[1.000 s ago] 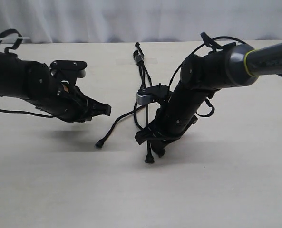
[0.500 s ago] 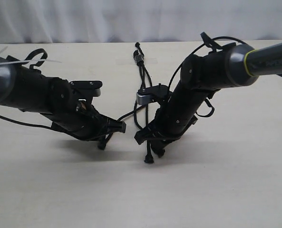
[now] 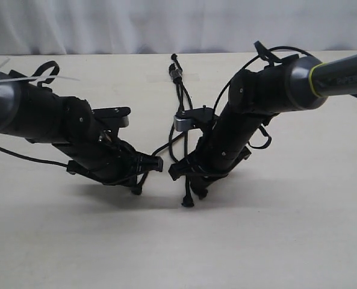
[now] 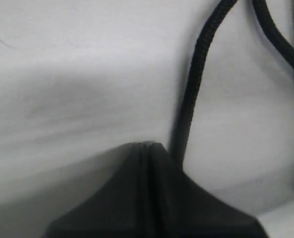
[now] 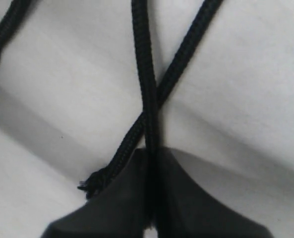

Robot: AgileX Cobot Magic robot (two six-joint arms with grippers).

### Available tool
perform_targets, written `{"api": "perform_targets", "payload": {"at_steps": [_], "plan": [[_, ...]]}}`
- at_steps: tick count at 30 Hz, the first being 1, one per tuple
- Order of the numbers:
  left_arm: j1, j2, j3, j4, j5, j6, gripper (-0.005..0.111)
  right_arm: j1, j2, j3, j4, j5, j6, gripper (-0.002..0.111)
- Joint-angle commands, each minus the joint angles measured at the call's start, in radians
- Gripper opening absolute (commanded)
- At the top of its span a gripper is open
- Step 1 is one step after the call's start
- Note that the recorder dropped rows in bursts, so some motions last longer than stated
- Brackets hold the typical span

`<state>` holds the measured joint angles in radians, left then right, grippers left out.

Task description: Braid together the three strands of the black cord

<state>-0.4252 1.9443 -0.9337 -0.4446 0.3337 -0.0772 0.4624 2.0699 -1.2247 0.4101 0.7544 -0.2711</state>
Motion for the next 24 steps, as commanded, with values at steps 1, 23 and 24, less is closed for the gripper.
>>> {"api": "perform_targets", "payload": {"at_steps": [1,23,24], "plan": [[-0.036,0.002,0.002,-0.008,0.006,-0.006,0.000,0.003,0.031,0.017,-0.001,-0.051,0.080,0.005],[0.659,-0.842,0.161,0.205,0.573,0.152,0.000,-0.233,-0.701,0.434,-0.441,0.164,0.474,0.004],[0.657,-0.905,0.186,0.208,0.568,0.152,0.000,-0.233,-0.762,0.468,-0.458,0.155,0.488,0.004]]}}
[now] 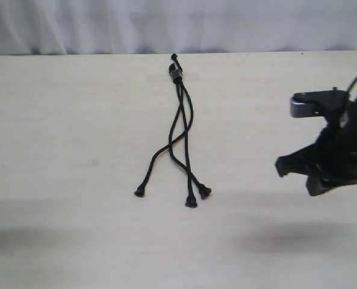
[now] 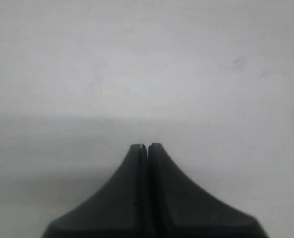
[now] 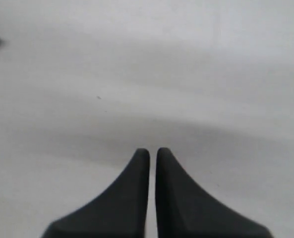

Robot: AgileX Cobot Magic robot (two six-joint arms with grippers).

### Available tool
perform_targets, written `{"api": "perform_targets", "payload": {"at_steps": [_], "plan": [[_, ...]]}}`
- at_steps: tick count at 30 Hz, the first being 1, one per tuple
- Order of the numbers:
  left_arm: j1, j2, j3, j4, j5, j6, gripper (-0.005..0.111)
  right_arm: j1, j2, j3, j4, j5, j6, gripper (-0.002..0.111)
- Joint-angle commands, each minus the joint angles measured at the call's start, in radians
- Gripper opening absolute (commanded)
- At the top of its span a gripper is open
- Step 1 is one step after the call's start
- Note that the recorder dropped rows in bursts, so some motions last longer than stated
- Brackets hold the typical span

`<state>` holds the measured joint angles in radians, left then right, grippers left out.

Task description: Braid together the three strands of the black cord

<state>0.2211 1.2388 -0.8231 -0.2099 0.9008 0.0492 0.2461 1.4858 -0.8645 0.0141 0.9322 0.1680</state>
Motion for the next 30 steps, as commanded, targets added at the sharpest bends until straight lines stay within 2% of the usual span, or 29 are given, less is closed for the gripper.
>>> {"api": "perform_targets", "payload": {"at_steps": [1,5,8,13,19,25,28,30], "plan": [[0.011,-0.262,0.102,-0.027,-0.010,0.027,0.000,-0.016,-0.241,0.141,-0.079,-0.037,0.063,0.004],[0.011,-0.491,0.208,-0.013,-0.073,0.027,0.000,-0.012,-0.495,0.266,-0.084,-0.141,0.093,0.004],[0.004,-0.650,0.282,0.009,-0.063,0.030,0.000,-0.012,-0.698,0.355,-0.079,-0.247,0.114,0.004],[-0.076,-0.838,0.340,0.030,-0.061,0.030,0.000,-0.012,-0.995,0.459,-0.077,-0.318,0.116,0.004],[-0.094,-0.964,0.340,0.060,-0.065,0.030,0.000,-0.012,-1.302,0.475,-0.074,-0.307,0.116,0.004],[-0.094,-1.002,0.340,0.060,-0.069,0.030,0.000,-0.012,-1.486,0.475,-0.074,-0.307,0.116,0.004],[-0.094,-1.049,0.380,0.062,-0.161,0.030,0.000,-0.014,-1.486,0.508,-0.090,-0.346,0.116,0.004],[-0.094,-1.143,0.468,0.064,-0.343,0.030,0.000,-0.014,-1.486,0.596,-0.090,-0.441,0.116,0.004]]}}
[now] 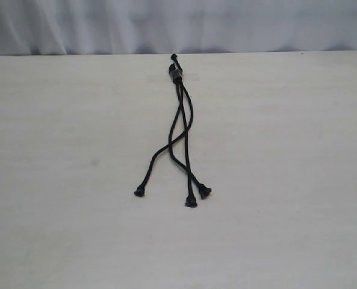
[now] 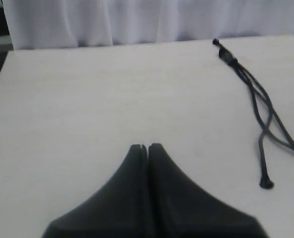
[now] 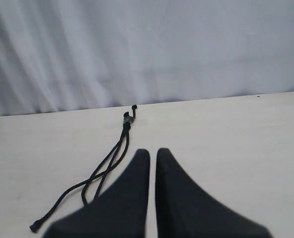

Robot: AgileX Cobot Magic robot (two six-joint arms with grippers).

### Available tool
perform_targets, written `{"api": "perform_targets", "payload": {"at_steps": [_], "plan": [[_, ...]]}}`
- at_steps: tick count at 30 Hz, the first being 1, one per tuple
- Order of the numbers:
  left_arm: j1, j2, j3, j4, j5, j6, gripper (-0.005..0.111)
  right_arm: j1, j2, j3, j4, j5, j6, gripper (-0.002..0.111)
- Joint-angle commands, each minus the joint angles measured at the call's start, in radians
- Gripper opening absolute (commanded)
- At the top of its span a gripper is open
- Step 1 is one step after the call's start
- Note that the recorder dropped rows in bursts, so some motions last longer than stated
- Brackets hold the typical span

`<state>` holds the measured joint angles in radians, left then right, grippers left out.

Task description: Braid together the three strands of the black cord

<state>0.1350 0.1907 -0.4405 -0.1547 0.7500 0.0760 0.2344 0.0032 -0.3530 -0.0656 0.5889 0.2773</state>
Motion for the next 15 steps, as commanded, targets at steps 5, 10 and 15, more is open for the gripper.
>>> {"api": "perform_targets", "payload": {"at_steps": [5,10,15], "plan": [[-0.008,-0.191,0.297,0.012,-0.386,0.003,0.000,-0.002,-0.003,0.351,-0.011,-0.223,0.007,0.004],[-0.008,-0.191,0.411,0.012,-0.389,0.003,0.000,-0.002,-0.003,0.353,-0.003,-0.254,0.007,0.004],[-0.008,-0.191,0.440,0.012,-0.374,0.003,0.000,-0.026,-0.003,0.353,0.003,-0.254,0.007,0.004]]}}
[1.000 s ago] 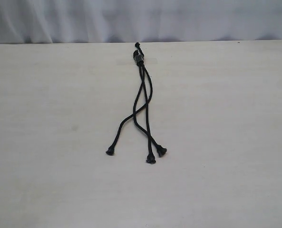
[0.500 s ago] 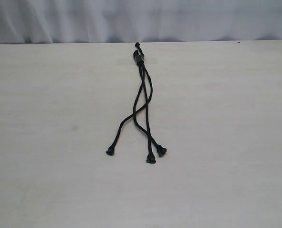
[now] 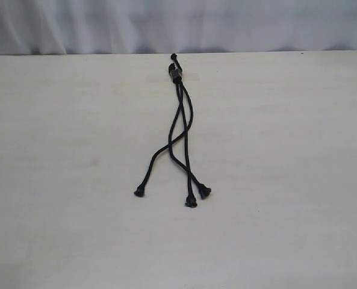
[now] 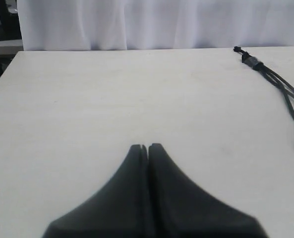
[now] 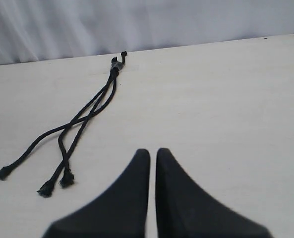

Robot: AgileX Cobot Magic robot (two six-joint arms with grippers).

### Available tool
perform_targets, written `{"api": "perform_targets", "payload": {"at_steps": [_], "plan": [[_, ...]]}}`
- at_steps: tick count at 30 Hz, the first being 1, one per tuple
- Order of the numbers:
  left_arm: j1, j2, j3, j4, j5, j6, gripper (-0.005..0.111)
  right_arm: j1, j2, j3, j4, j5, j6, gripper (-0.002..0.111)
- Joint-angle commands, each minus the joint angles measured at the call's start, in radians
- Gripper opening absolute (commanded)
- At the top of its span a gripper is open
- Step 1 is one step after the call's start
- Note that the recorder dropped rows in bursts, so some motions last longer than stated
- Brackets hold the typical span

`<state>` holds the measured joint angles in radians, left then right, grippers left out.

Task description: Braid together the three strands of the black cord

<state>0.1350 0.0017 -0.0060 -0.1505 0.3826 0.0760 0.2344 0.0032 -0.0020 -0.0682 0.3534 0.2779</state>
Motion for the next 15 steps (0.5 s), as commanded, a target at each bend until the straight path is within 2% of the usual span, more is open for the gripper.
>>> {"api": "perform_targets", "payload": {"at_steps": [1,7,15], "plan": [[-0.008,-0.002,0.006,0.007,-0.007,0.003,0.000,-0.039,-0.003,0.002,0.005,-0.019,0.006,0.004],[-0.008,-0.002,0.006,0.007,-0.007,0.003,0.000,-0.160,-0.003,0.002,0.005,-0.019,0.006,0.004],[-0.008,-0.002,0.006,0.007,-0.007,0.003,0.000,-0.172,-0.003,0.002,0.005,-0.019,0.006,0.004]]}}
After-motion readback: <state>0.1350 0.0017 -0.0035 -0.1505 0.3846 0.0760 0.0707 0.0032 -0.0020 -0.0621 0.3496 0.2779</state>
